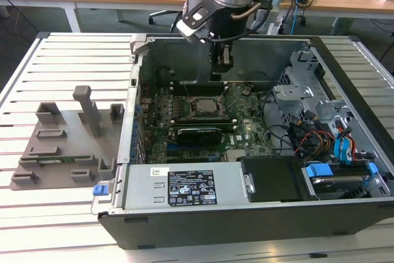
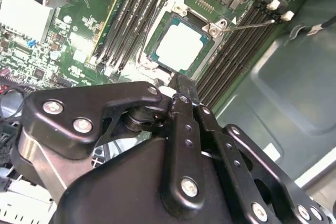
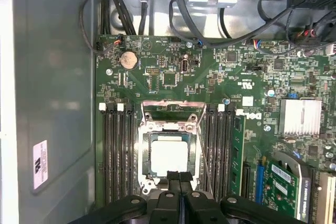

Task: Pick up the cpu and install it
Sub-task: 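Place the cpu into insertion slot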

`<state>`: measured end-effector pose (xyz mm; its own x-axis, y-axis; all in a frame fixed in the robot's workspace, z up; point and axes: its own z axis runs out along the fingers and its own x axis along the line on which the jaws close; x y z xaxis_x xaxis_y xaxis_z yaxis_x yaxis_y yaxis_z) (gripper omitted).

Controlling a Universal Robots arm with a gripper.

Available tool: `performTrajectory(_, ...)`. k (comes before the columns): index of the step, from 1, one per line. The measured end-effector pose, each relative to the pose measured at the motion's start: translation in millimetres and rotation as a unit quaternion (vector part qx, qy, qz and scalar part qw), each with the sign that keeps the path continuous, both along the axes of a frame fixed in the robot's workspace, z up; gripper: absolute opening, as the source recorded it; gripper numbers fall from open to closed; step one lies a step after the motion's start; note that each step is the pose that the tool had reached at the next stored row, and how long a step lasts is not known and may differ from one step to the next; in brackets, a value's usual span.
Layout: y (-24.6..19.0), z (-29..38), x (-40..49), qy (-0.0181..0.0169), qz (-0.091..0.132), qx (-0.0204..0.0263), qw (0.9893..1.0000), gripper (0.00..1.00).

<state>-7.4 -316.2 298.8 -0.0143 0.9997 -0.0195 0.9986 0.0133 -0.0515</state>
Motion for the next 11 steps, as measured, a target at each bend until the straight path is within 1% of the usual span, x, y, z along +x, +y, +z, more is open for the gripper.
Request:
performTrajectory(3, 0.0, 7.2, 0.0, 0.0000, 0.000, 0.0000, 1.0000, 0.11)
performTrajectory(4, 0.0, 12.4, 0.0, 0.0000, 0.000, 0.0000, 1.0000, 0.11)
performTrajectory(5, 0.0, 19.1, 0.0, 0.0000, 0.000, 0.0000, 1.0000, 0.11)
performTrajectory(6, 0.0, 23.1, 0.0, 0.0000, 0.000, 0.0000, 1.0000, 0.11)
performTrajectory(11, 0.0, 23.4, 0.0, 0.0000, 0.000, 0.0001, 1.0000, 0.11)
